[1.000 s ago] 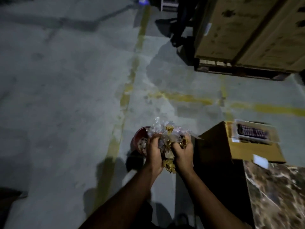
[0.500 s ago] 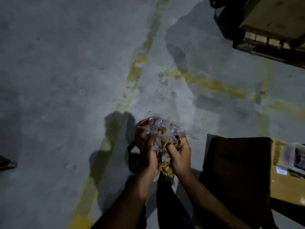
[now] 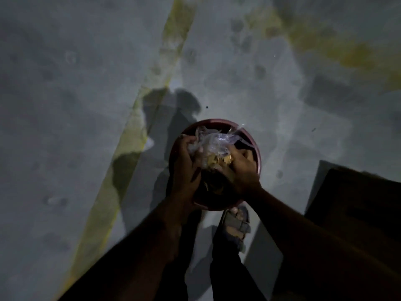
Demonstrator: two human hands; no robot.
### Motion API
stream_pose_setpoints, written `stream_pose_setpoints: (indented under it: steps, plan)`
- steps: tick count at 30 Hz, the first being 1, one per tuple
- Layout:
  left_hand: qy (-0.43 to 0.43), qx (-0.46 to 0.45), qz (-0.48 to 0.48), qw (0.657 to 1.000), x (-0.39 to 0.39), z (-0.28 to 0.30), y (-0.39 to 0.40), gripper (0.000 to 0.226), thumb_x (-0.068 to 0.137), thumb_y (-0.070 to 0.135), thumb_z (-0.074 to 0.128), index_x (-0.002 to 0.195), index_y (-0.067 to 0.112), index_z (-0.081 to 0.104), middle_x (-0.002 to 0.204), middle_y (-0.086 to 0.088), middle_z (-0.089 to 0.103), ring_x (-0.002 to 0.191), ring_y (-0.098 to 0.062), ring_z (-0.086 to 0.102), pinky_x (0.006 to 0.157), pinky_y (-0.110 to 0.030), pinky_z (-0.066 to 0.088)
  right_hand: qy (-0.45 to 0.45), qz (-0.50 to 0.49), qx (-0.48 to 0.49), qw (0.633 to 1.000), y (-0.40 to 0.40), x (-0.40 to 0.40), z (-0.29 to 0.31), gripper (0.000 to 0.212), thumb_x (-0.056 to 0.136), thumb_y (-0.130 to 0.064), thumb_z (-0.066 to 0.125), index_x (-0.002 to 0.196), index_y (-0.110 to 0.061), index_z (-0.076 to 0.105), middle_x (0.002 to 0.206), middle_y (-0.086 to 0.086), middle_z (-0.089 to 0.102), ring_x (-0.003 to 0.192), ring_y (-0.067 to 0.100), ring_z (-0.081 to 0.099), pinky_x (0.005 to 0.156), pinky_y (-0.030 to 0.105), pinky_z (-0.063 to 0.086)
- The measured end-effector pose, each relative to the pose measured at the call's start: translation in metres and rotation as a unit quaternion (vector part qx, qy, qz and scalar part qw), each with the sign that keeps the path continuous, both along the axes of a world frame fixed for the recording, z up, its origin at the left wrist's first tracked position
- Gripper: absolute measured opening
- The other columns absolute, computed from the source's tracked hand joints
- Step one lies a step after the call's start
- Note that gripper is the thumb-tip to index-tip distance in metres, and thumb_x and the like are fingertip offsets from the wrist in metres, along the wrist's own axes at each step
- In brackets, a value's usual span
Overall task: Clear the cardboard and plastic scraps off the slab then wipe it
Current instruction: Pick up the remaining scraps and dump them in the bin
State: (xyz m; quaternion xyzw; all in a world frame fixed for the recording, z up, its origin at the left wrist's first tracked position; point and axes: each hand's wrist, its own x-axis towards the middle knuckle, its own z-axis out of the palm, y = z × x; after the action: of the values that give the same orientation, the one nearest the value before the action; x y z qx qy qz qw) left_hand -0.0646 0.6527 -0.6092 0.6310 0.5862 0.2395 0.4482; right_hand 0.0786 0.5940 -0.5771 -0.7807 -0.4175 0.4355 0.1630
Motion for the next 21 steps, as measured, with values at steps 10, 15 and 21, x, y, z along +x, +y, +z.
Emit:
stream_pose_setpoints:
  steps: [10,15,21]
  plan:
    - [0.345,-0.036,-0.375,0.86,-0.007,-0.092,0.003,0.082,0.098,0.042,0.05,0.161,0.017,0.004,0.168,-0.008,-0.008,0.153,-0.031,-0.002,0.122,-0.05,0.008,-0.045,0.183,-0.083,0.979,-0.001,-0.003,-0.116,0.084,0.089,-0.062,0.04,0.159,-0.019,0.023,0.165,0.006,0.021,0.147,0.031,0.025,0.119,0.036,0.027]
    - [0.347,-0.074,-0.388,0.85,0.002,-0.077,0.003,0.082,0.097,0.035,0.052,0.16,0.031,0.0,0.168,-0.003,-0.014,0.154,-0.032,-0.003,0.12,-0.057,0.012,-0.118,0.239,-0.109,0.958,-0.016,0.004,-0.126,0.091,0.085,-0.07,0.025,0.161,-0.02,0.019,0.168,0.011,0.011,0.151,0.037,0.017,0.122,0.054,0.021]
    - [0.305,-0.07,-0.366,0.877,-0.009,-0.006,-0.003,0.09,0.085,0.02,0.057,0.158,0.038,0.008,0.169,-0.002,-0.001,0.149,-0.032,0.017,0.111,-0.055,0.032,-0.167,0.192,-0.086,0.963,-0.021,0.012,-0.033,0.077,0.091,-0.03,0.073,0.153,-0.004,0.036,0.162,0.026,0.025,0.147,0.046,0.027,0.117,0.058,0.032]
